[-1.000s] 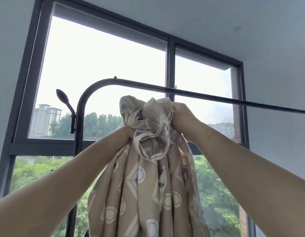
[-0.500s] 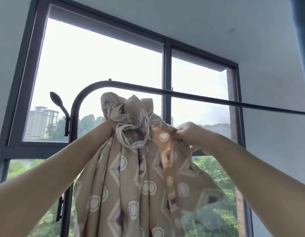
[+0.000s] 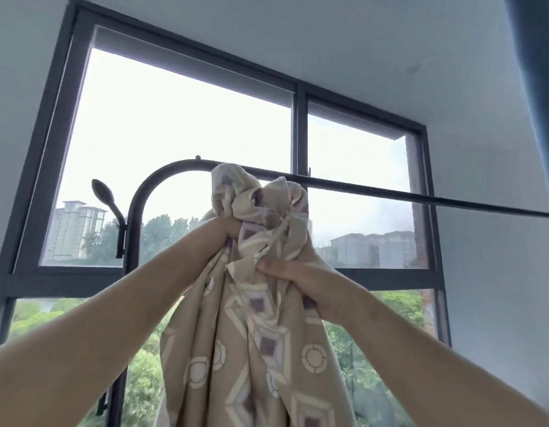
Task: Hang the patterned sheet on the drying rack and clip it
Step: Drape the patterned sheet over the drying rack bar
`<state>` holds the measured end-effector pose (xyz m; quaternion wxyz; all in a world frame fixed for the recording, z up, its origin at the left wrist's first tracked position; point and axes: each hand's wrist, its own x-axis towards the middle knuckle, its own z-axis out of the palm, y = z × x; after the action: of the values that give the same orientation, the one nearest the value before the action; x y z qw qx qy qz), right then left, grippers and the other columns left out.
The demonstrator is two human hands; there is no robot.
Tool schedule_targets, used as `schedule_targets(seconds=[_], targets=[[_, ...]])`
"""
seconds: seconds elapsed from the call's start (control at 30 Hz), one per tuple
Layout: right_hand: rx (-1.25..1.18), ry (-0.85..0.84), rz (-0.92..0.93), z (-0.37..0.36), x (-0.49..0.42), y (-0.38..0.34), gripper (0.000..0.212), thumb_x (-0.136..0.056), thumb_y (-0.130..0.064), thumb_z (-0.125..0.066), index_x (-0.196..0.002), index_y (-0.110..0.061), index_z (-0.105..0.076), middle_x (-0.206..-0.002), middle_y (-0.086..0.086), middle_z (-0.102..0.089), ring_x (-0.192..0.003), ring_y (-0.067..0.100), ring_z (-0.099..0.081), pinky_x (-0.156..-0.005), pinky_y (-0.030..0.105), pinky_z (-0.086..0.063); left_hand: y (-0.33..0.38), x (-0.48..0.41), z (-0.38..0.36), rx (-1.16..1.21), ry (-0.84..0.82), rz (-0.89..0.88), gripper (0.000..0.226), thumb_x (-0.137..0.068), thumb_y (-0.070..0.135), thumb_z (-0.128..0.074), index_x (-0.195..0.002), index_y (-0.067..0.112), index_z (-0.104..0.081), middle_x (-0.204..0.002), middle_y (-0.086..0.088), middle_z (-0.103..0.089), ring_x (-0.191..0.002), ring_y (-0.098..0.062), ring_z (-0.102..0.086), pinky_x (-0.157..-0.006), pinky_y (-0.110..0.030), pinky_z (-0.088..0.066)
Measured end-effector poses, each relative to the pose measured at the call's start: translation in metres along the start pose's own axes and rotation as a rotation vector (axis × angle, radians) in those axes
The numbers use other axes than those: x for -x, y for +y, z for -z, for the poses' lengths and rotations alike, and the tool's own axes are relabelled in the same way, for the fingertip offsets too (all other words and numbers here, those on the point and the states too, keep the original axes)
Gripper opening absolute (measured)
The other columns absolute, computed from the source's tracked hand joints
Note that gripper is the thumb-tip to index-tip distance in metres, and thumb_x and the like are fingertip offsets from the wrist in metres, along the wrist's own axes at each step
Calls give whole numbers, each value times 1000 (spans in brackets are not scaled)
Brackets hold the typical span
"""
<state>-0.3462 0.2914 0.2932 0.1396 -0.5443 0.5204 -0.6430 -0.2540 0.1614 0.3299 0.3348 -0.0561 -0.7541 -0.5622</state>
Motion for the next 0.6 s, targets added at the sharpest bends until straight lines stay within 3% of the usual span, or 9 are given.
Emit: schedule_targets(seconds=[0.07, 0.17, 0.23, 0.33, 0.4, 0.47, 0.53, 0.6], targets=[[-25, 44, -52, 0, 1, 9, 63, -70, -9, -79, -123, -23, -49, -99, 7, -72, -77, 16, -72, -60, 26, -57, 1, 9, -5, 34, -79, -94, 24, -66, -12, -55, -67, 7, -70, -63, -10, -68, -54, -20, -66, -51, -25, -55], [41, 194, 59, 9, -1, 8, 64, -65, 0, -81, -119, -21, -53, -103, 8, -71, -87, 23, -71, -72, 36, -59, 8, 10, -1, -122, -223, -60, 23, -82, -5, -59, -89, 13, -70, -88, -9, -73, -79, -22, -70, -67, -29, -58], [52, 300, 116, 17, -1, 1, 65, -63, 6, -80, -115, -21, -53, -102, 9, -70, -88, 24, -70, -71, 36, -58, 13, 5, 8, -227, -278, 46, 19, -87, 11, -57, -103, 19, -63, -99, -1, -73, -91, -18, -70, -73, -26, -57], [53, 381, 159, 31, 1, -7, 62, -63, 11, -77, -112, -19, -52, -103, 10, -68, -88, 26, -69, -70, 36, -57, 21, 5, 21, -595, -326, 190, 19, -83, 21, -66, -102, 17, -63, -99, -2, -73, -93, -22, -69, -81, -30, -57], [71, 438, 185, 42, 1, -13, 63, -62, 12, -76, -111, -19, -51, -103, 10, -67, -90, 28, -67, -76, 41, -56, 26, 1, 35, -1003, -219, 185, 26, -79, 25, -72, -101, 13, -66, -95, -4, -71, -87, -22, -67, -81, -32, -55], [81, 477, 227, 50, 1, -20, 63, -63, 13, -75, -111, -18, -51, -103, 10, -66, -90, 26, -67, -77, 40, -56, 33, -6, 45, -1147, 53, 39, 24, -80, 30, -70, -99, 15, -69, -97, -5, -68, -86, -21, -63, -83, -35, -52], [65, 493, 270, 54, 0, -26, 59, -65, 13, -73, -108, -19, -51, -98, 6, -66, -85, 21, -67, -68, 32, -56, 36, -10, 45, -891, 296, -89, 9, -82, 27, -68, -87, 19, -67, -98, -9, -66, -90, -27, -62, -85, -42, -52], [64, 502, 324, 50, -1, -32, 55, -65, 13, -73, -100, -23, -51, -91, 0, -66, -77, 14, -66, -58, 22, -54, 35, -16, 39, -581, 401, -136, 5, -85, 21, -65, -81, 23, -62, -97, -13, -66, -92, -31, -64, -87, -46, -52]])
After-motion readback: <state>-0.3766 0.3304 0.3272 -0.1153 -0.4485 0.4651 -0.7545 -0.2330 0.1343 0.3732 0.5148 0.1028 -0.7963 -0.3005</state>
